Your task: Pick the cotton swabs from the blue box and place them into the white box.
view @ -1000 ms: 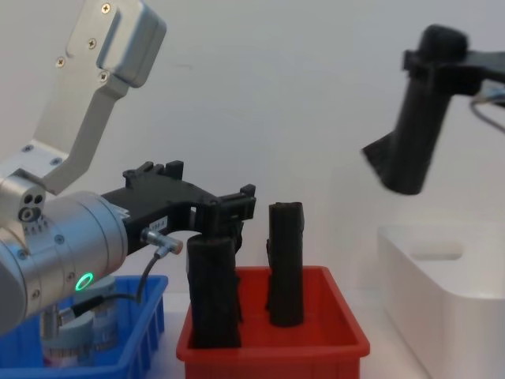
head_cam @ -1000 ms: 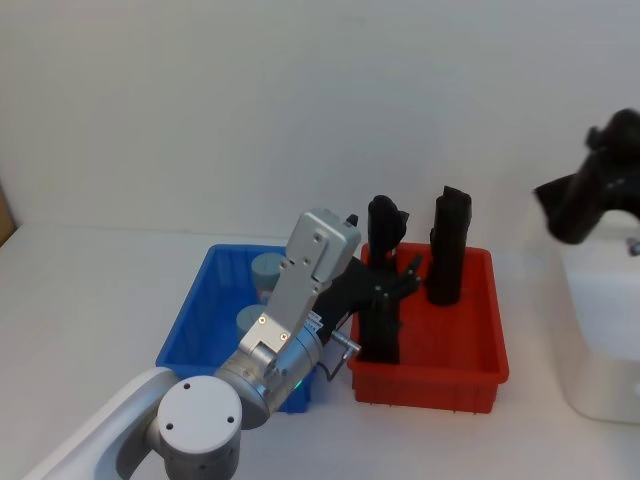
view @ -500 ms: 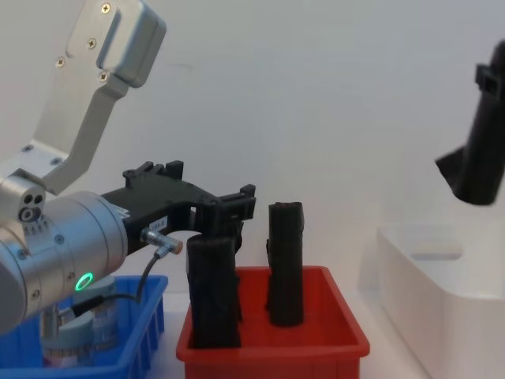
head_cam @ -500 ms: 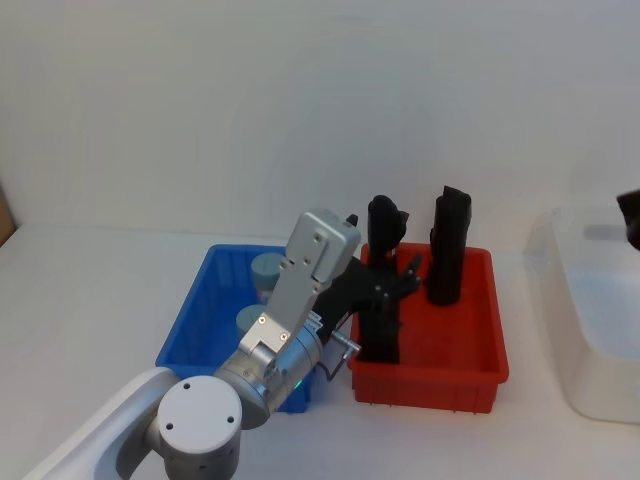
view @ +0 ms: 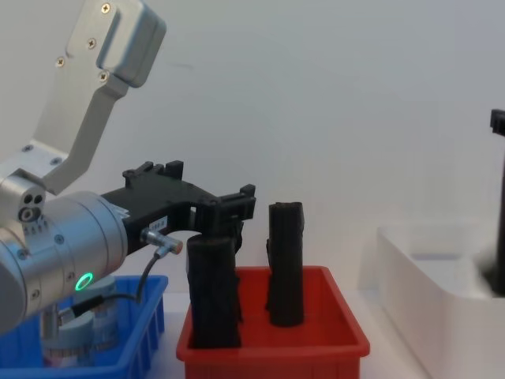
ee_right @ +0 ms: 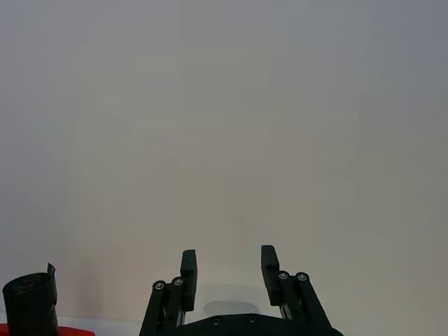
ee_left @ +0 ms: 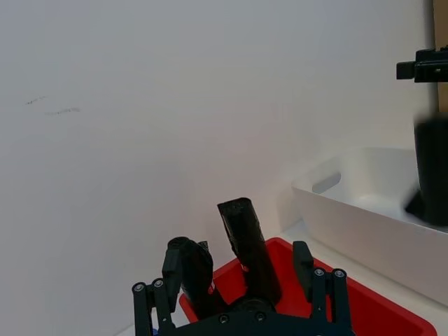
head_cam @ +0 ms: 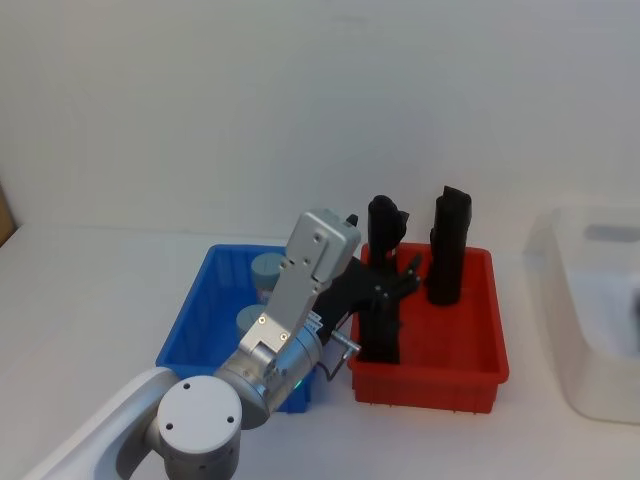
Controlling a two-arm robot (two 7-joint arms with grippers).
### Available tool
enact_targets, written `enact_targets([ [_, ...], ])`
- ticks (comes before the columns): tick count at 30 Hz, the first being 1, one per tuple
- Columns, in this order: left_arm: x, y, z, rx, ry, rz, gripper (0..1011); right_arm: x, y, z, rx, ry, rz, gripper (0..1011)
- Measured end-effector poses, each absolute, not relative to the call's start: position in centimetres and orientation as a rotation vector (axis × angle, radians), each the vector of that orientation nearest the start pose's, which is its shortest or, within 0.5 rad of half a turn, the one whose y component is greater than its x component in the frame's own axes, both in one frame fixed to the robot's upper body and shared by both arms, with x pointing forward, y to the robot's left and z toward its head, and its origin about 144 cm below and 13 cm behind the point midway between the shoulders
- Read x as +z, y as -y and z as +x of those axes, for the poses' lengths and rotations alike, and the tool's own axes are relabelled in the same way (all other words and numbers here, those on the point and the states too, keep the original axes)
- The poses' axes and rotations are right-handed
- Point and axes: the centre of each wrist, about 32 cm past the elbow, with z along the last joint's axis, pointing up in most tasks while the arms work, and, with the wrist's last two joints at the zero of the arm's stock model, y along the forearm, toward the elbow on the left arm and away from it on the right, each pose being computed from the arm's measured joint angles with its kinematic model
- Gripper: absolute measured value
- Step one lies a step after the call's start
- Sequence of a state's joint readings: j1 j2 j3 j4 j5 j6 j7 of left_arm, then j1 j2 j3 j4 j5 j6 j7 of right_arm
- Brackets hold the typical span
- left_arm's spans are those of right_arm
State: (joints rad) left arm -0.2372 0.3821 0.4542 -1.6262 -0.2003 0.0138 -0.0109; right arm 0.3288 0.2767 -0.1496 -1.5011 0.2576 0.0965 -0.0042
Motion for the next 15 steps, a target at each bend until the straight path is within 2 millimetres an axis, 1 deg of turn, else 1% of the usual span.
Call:
enact_targets([
  [3,120.44,-19.84,49.2,1.124,0.268,0.061,1003,123.79,26.91,54.23,-1.46,0.127,0.054,624],
  [6,120.44,-19.84,49.2,1.124,0.268,0.061,1003,123.67,26.96,54.29,-1.464,0.121,0.051,692],
  [9,120.44,-19.84,49.2,1.124,0.268,0.061,1003,123.56,27.04,54.36,-1.468,0.115,0.048,808],
  [11,120.44,-19.84,49.2,1.124,0.268,0.061,1003,123.48,27.08,54.39,-1.471,0.111,0.047,841],
  [13,120.43,-19.85,49.19,1.124,0.268,0.062,1003,123.42,27.12,54.42,-1.473,0.108,0.045,915],
  [15,120.43,-19.9,49.17,1.125,0.268,0.063,1003,123.39,27.14,54.44,-1.474,0.106,0.044,959],
])
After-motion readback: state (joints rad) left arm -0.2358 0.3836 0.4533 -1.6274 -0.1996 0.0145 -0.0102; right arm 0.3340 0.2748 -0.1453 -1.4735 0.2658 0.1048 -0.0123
